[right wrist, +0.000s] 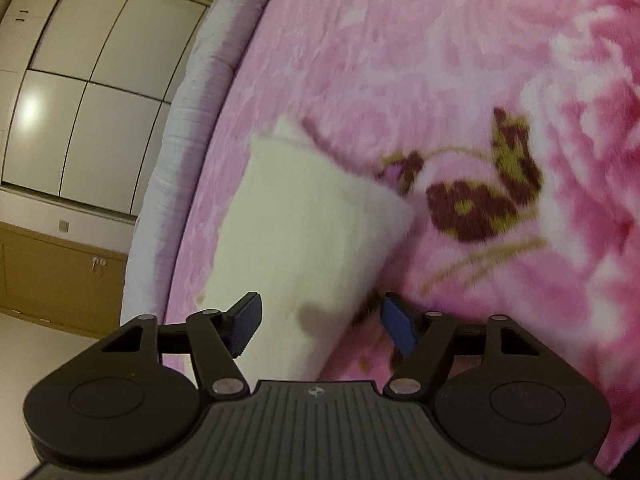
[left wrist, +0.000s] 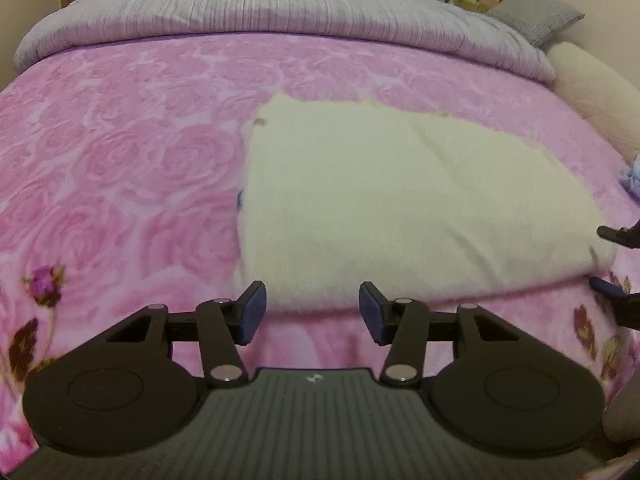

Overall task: Fold clothes
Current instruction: 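Pinch the sweater end with both grippers and lift it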

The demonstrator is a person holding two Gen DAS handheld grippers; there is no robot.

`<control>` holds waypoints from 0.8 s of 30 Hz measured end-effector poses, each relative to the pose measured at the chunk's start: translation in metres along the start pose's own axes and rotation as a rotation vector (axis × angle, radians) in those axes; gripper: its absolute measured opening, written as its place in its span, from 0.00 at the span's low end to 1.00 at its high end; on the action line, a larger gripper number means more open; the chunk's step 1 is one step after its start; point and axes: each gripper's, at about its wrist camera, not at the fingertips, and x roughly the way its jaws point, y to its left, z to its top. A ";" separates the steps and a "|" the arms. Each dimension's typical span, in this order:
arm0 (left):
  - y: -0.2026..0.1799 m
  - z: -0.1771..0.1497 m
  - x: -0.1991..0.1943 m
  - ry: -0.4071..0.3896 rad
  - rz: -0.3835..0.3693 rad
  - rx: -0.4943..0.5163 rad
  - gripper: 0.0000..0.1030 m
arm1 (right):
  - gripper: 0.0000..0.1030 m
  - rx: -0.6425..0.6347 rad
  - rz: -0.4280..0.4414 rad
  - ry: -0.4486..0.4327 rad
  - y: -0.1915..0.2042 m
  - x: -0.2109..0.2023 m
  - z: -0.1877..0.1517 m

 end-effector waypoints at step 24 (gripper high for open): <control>0.073 -0.022 0.055 -0.088 -0.252 -0.929 0.15 | 0.23 0.053 0.010 -0.049 -0.001 0.015 0.004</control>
